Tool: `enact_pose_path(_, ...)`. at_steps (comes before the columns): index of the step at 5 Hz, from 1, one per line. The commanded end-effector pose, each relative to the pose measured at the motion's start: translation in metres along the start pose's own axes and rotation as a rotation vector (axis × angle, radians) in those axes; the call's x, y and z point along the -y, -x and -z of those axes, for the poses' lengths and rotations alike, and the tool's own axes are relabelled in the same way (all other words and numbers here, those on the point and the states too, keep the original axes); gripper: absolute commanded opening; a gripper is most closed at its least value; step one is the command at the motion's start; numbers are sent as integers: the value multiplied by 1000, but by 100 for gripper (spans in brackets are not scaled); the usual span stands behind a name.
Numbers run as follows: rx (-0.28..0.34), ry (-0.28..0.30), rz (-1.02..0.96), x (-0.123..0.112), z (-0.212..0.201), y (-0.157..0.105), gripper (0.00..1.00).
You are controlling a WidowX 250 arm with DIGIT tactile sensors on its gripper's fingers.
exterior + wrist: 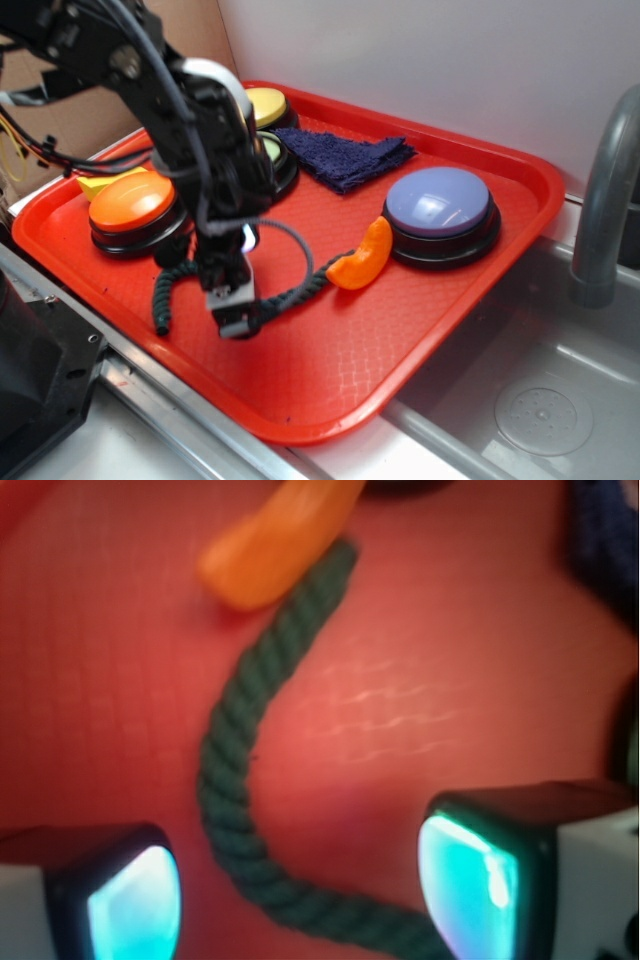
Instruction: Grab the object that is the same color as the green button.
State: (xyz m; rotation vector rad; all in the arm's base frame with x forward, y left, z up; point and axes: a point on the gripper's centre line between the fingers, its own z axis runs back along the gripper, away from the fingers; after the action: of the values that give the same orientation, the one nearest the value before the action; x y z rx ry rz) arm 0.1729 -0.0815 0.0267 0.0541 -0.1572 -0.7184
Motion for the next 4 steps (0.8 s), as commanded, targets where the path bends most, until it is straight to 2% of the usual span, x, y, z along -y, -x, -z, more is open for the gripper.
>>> enact_pose_path(1, 6, 33, 60, 8, 10, -6, 100)
enact_pose_path(2, -1, 30, 44, 9, 16, -6, 58)
enact_pose_path(3, -10, 35, 25, 7, 20, -4, 0)
enact_pose_path(4, -9, 28, 18, 6, 22, -2, 0)
